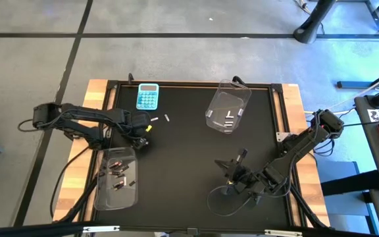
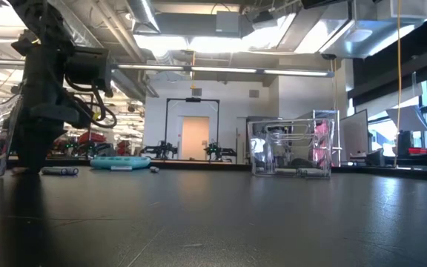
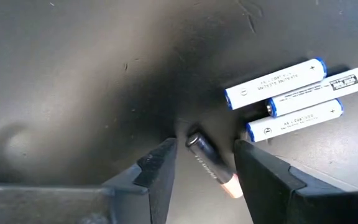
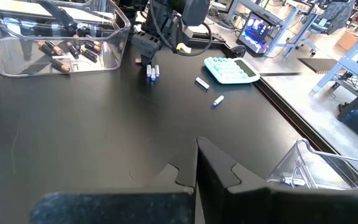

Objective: Sort batteries
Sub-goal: Put the black battery into the bottom transparent bin

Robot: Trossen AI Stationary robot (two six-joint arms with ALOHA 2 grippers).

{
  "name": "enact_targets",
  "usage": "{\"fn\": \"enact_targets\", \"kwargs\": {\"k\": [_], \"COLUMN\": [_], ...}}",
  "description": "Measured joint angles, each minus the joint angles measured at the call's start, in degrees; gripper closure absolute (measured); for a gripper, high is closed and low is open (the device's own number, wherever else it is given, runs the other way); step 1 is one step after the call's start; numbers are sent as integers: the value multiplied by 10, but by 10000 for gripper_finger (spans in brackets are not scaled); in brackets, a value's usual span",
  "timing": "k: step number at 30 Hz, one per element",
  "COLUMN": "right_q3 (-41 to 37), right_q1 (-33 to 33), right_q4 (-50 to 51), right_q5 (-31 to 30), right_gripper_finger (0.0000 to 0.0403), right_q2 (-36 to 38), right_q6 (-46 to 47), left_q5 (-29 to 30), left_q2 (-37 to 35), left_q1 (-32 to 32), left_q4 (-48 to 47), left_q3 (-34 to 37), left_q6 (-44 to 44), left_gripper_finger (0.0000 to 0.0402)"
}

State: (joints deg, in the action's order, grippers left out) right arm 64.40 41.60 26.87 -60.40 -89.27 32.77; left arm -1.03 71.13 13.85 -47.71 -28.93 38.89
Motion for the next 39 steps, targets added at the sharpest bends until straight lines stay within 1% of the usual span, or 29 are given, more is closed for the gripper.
{"fn": "enact_targets", "kwargs": {"k": [4,8,12,14,16,20,23,27,34,39], "right_q3": [0,0,0,0,0,0,0,0,0,0], "right_q1": [0,0,0,0,0,0,0,0,0,0], "right_q4": [0,0,0,0,0,0,0,0,2,2], "right_q5": [0,0,0,0,0,0,0,0,0,0], "right_gripper_finger": [396,396,396,396,396,396,396,396,396,396], "right_q2": [0,0,0,0,0,0,0,0,0,0], "right_q6": [0,0,0,0,0,0,0,0,0,0], "left_q5": [-2,-1,-3,-6,-4,3,7,29,70,94], "left_q2": [0,0,1,0,0,2,4,3,3,3], "left_q1": [1,6,12,16,20,32,39,45,47,45], "left_q4": [-2,-11,-16,-12,-11,-12,-16,-4,-9,-13], "left_q3": [1,1,1,1,0,-7,-17,-37,-67,-100], "left_q6": [4,9,-4,-14,-17,-35,-50,-69,-91,-117], "left_gripper_finger": [272,321,373,388,388,374,376,386,375,385]}}
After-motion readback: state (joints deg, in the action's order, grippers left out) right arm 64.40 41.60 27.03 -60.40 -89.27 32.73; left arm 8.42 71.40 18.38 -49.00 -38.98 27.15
